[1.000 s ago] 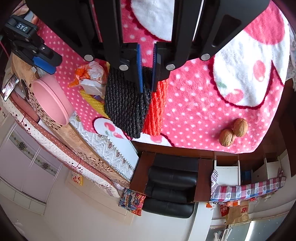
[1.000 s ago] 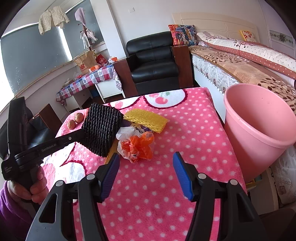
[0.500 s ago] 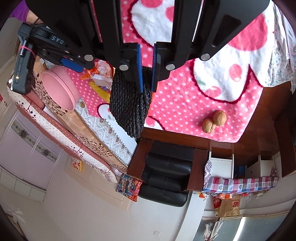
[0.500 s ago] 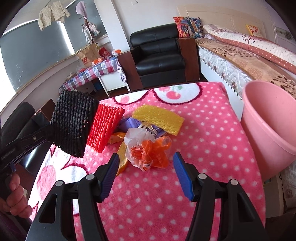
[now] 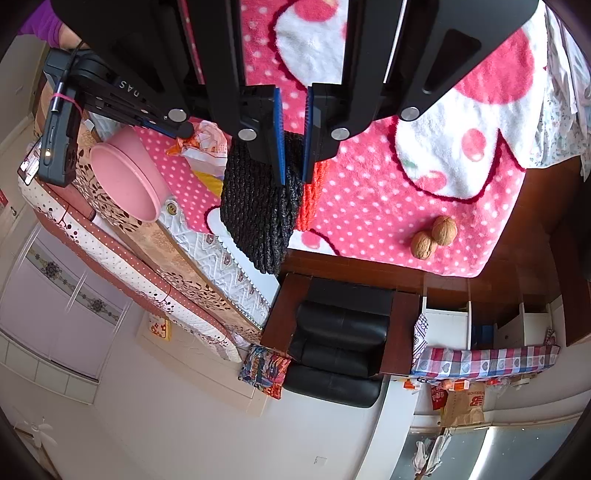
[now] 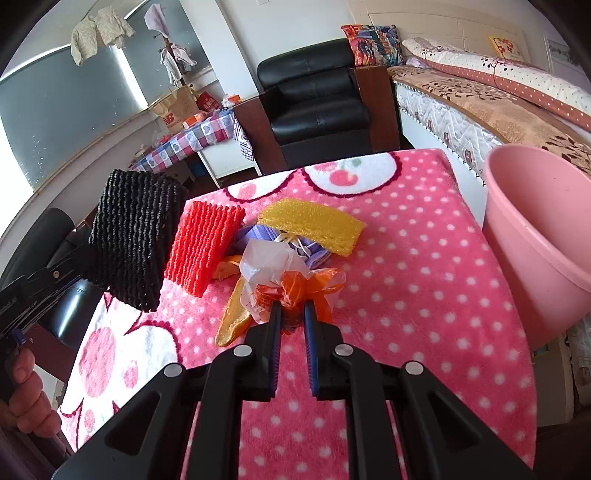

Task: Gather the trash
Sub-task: 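Close the right tool on the orange-and-white plastic bag while the left tool holds the black pad, then carry the black pad and orange bag with both tools over the bucket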

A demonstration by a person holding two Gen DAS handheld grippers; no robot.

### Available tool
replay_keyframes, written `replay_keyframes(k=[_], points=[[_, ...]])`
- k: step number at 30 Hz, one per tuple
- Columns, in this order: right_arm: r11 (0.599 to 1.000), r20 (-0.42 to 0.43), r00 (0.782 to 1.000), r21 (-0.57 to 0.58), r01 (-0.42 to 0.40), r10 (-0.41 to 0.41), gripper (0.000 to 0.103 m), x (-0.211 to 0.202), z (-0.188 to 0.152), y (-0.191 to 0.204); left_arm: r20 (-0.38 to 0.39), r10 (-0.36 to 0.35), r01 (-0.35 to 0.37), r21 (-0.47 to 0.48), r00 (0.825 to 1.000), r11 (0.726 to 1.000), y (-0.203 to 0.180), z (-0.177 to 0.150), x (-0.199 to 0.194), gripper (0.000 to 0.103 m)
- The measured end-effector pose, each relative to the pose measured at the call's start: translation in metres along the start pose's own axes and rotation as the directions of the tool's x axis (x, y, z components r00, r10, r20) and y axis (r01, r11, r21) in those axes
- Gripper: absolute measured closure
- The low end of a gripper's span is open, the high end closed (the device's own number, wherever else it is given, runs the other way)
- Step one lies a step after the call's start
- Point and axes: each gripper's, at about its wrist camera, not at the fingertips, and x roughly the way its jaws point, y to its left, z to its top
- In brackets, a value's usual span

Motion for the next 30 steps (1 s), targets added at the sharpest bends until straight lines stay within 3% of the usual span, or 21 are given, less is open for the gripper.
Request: replay_keyframes(k=[16,30], points=[[1.0,0.169,0.985,-0.022,0.016,-0.012,0.092,-0.071,0.004,-0.006,0.056,-0.05,0.047,0.056,0.997,0.997,-0.053,0.013,-0.008,0.095],[0.992,0.313,0.943,0.084,0.092,-0.114,0.092,-0.127,0.033,-0.076,0.074,-0.12,0.109,0.138,0.99,0.984,-0.134,0.038,0.019,0.095]])
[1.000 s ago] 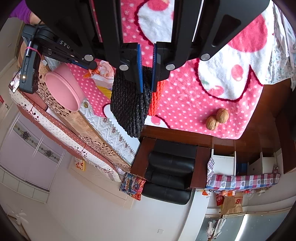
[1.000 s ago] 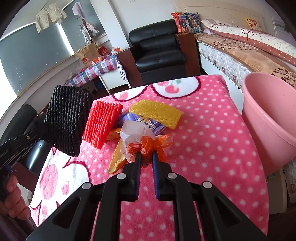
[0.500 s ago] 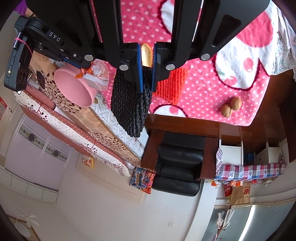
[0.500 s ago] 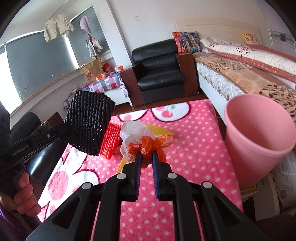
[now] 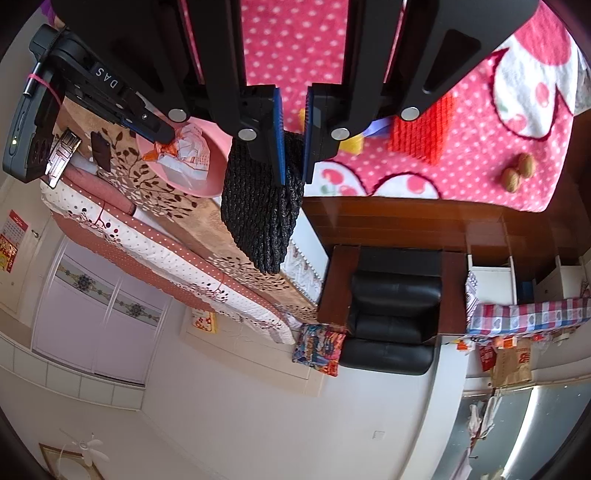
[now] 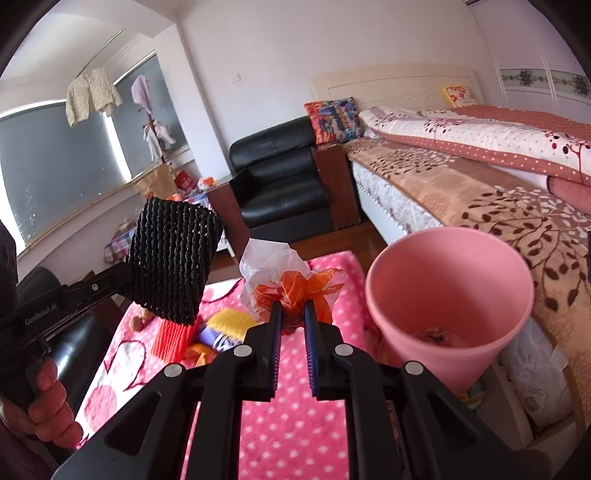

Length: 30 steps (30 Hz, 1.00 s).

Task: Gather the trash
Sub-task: 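Carry the black pad and orange bag with both tools over the bucket, then open both tools to drop the pad and bag into the bucket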

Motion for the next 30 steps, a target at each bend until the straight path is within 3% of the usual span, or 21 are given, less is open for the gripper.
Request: replay_keyframes(k=[12,30], points=[[0.988,0.038,0.994,0.121,0.095,-0.1,0.092,-0.001,0.021,-0.085,-0.029,-0.023,0.026,0.104,0.999,0.994,-0.069,0.004,0.06,0.095],[0.96,-0.038,0.985,0.22,0.173,-0.168,0.091,0.04,0.004,-0.161,-0.161,-0.009,0.042,0.204,0.987,0.978,-0.127,-0.032,0.152,0.095]])
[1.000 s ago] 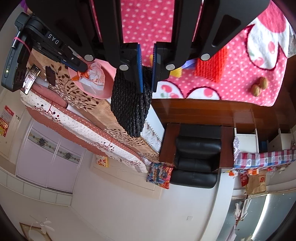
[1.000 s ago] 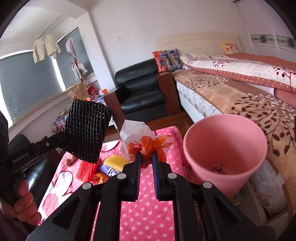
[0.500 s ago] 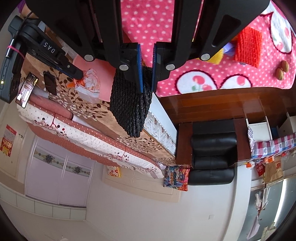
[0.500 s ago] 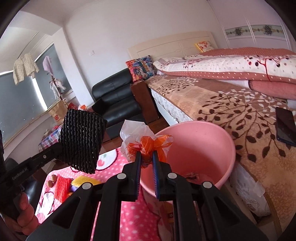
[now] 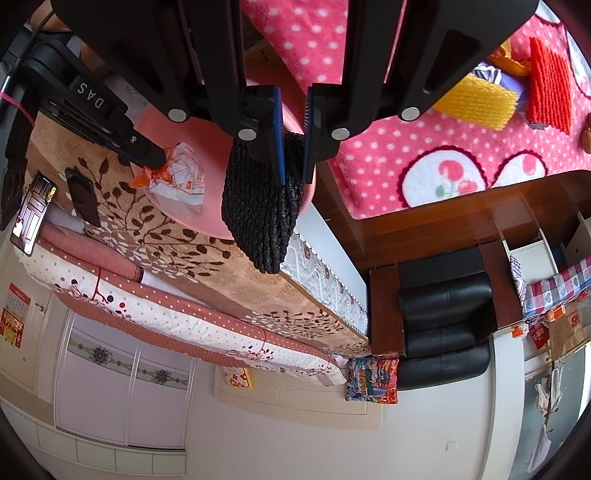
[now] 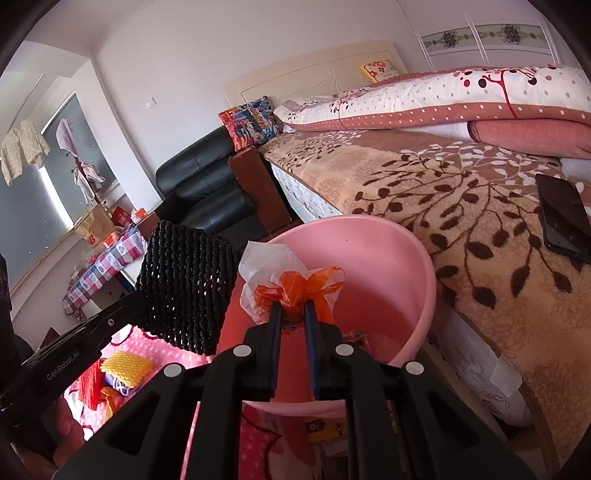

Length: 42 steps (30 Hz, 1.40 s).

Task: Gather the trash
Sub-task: 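Open both tools to drop the pad and bag into the bucket, then move both tools back over the red and yellow mesh pads on the blanket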

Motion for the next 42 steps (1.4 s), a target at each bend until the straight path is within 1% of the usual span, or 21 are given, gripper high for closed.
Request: replay_keyframes(k=[1,3,4,5,6,7,8,9,16,21,24,27,31,33,36,38,40,42], points=[[1.0,-0.004,1.0,0.004,0.003,-0.003,0.091,0.002,0.0,-0.002,-0.003,-0.007,0.007,0.004,1.0,1.0,-0.002,-0.001,0.003,0.095],[1.0,-0.009,1.0,0.009,0.008,-0.008,0.09,0.005,-0.001,-0.004,-0.015,-0.029,0.029,0.0,0.999,1.0,-0.004,-0.003,0.006,0.09],[1.0,-0.013,1.0,0.012,0.003,-0.003,0.089,0.006,-0.002,-0.005,-0.026,-0.04,0.04,-0.006,0.999,0.999,-0.004,-0.003,0.007,0.085],[1.0,-0.012,1.0,0.013,-0.002,0.002,0.084,0.006,-0.002,-0.006,-0.032,-0.048,0.047,-0.012,0.998,0.999,-0.004,-0.003,0.008,0.076],[1.0,-0.009,1.0,0.011,0.003,-0.003,0.078,0.006,-0.002,-0.006,-0.032,-0.052,0.051,-0.016,0.998,0.999,-0.004,-0.003,0.007,0.072],[1.0,-0.004,1.0,0.007,0.006,-0.006,0.074,0.005,-0.002,-0.006,-0.029,-0.058,0.058,-0.019,0.998,0.998,-0.003,-0.003,0.006,0.069],[1.0,0.003,1.0,-0.002,0.009,-0.009,0.067,0.004,-0.002,-0.005,-0.024,-0.064,0.064,-0.021,0.998,0.998,-0.004,-0.003,0.005,0.069],[1.0,0.008,1.0,-0.009,0.014,-0.014,0.065,0.002,-0.002,-0.003,-0.019,-0.068,0.068,-0.021,0.998,0.997,-0.004,-0.002,0.003,0.069],[0.999,0.028,1.0,-0.048,0.01,-0.009,0.062,-0.016,-0.006,0.017,0.021,-0.071,0.071,-0.028,0.997,0.997,0.001,-0.002,-0.023,0.069],[0.998,0.029,0.999,-0.068,-0.018,0.02,0.057,-0.036,-0.017,0.042,0.039,-0.064,0.066,-0.039,0.997,0.997,0.01,-0.005,-0.047,0.069],[0.996,0.007,0.998,-0.065,-0.056,0.057,0.055,-0.045,-0.031,0.059,0.052,-0.056,0.058,-0.044,0.997,0.997,0.019,-0.011,-0.065,0.069],[0.993,-0.023,0.996,-0.071,-0.089,0.088,0.055,-0.052,-0.046,0.079,0.081,-0.016,0.019,-0.04,0.997,0.999,0.03,-0.021,-0.088,0.069],[0.985,-0.044,0.992,-0.125,-0.121,0.116,0.055,-0.062,-0.07,0.11,0.103,0.043,-0.038,-0.048,0.994,0.998,0.047,-0.036,-0.113,0.069],[0.98,-0.046,0.991,-0.147,-0.133,0.128,0.055,-0.067,-0.081,0.124,0.101,0.078,-0.072,-0.063,0.992,0.995,0.057,-0.046,-0.124,0.069],[0.971,-0.054,0.988,-0.187,-0.15,0.142,0.055,-0.074,-0.099,0.145,0.086,0.103,-0.094,-0.104,0.991,0.99,0.074,-0.06,-0.136,0.069],[0.962,-0.059,0.988,-0.226,-0.155,0.145,0.055,-0.077,-0.108,0.158,0.083,0.131,-0.121,-0.118,0.988,0.986,0.084,-0.071,-0.146,0.069],[0.956,-0.076,0.985,-0.242,-0.169,0.155,0.055,-0.08,-0.118,0.169,0.078,0.162,-0.151,-0.123,0.984,0.981,0.093,-0.081,-0.155,0.069],[0.948,-0.091,0.983,-0.26,-0.181,0.163,0.055,-0.083,-0.129,0.18,0.069,0.175,-0.164,-0.14,0.982,0.976,0.102,-0.091,-0.163,0.069]])
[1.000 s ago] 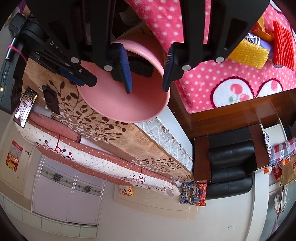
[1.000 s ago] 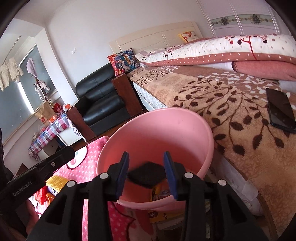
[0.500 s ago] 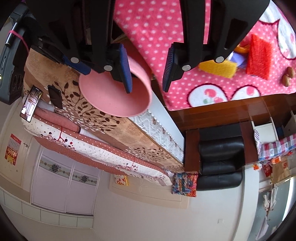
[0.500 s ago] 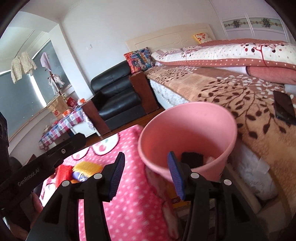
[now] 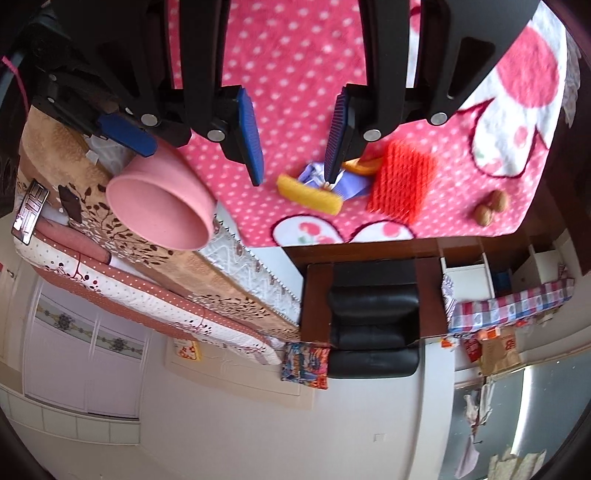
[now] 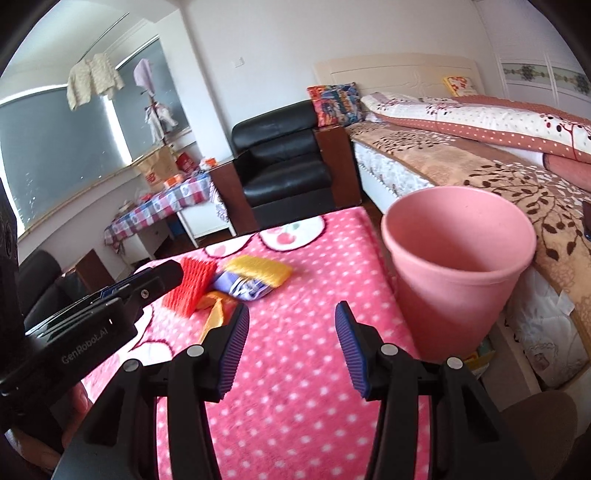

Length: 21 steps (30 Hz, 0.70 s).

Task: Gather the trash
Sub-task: 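Move both tools back over the red and yellow mesh pads on the blanket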

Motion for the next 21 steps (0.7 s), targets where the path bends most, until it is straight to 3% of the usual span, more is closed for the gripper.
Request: replay_keyframes(k=[13,21], points=[[0.998,-0.034,0.999,-0.065,-0.002,0.0,0.055,-0.01,-0.017,0.024,-0.044,0.0,-0.003,-0.073,0.999,0.997,0.029,-0.031,-0.018,0.069],[0.998,-0.049,0.999,-0.055,-0.003,0.0,0.045,-0.012,-0.019,0.02,-0.051,-0.027,0.023,-0.076,0.998,0.997,0.024,-0.039,-0.02,0.069]])
